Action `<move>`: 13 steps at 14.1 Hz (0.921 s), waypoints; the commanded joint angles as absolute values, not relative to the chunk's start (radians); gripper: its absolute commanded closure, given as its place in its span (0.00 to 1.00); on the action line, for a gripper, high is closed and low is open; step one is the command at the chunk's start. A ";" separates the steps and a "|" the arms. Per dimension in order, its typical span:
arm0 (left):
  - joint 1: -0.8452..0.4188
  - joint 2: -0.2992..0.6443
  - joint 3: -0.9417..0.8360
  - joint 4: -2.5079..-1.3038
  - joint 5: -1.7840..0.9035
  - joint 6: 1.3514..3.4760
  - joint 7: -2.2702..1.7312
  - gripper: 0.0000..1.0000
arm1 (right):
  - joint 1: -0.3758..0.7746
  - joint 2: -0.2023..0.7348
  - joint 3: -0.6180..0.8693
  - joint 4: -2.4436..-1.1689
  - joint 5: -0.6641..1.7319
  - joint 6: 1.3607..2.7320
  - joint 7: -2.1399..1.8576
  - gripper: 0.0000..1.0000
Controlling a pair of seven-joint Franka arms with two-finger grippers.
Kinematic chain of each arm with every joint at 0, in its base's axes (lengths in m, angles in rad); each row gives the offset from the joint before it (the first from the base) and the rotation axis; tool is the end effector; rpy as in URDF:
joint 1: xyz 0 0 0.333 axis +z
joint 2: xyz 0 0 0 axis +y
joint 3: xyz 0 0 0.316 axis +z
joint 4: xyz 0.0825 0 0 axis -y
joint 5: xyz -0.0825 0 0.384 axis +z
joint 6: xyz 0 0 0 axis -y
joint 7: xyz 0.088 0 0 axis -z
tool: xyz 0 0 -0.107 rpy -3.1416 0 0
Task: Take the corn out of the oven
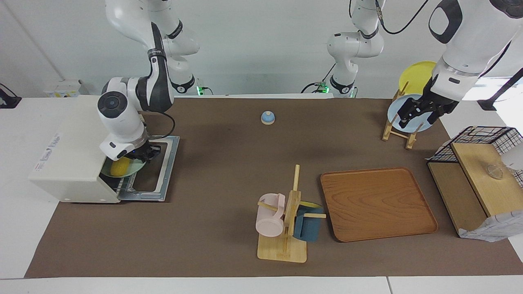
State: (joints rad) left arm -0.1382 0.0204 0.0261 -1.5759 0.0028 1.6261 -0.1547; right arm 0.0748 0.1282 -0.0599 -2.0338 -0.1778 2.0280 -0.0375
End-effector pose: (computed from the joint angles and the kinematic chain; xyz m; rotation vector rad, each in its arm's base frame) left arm 0.5625 -0.0632 0.6156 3.1399 0.0667 0.0471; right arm 0.5605 -0.0012 0.3735 2.9672 0.2107 -0.2023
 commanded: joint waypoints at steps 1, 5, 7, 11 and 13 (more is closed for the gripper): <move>-0.137 -0.003 0.026 -1.597 0.015 1.617 -0.141 0.00 | 0.142 0.139 -0.052 -1.950 -0.202 1.950 -0.006 1.00; -0.137 -0.003 0.026 -1.597 0.015 1.617 -0.141 0.00 | 0.377 0.303 -0.045 -1.606 -0.170 1.705 0.294 1.00; -0.137 -0.003 0.026 -1.597 0.015 1.617 -0.141 0.00 | 0.486 0.449 -0.045 -1.420 -0.077 1.663 0.478 1.00; -0.137 -0.003 0.026 -1.597 0.015 1.617 -0.141 0.00 | 0.668 0.730 0.001 -1.054 -0.041 1.657 0.821 1.00; -0.137 -0.003 0.026 -1.597 0.014 1.617 -0.141 0.00 | 0.699 0.758 0.020 -1.048 -0.041 1.699 0.893 1.00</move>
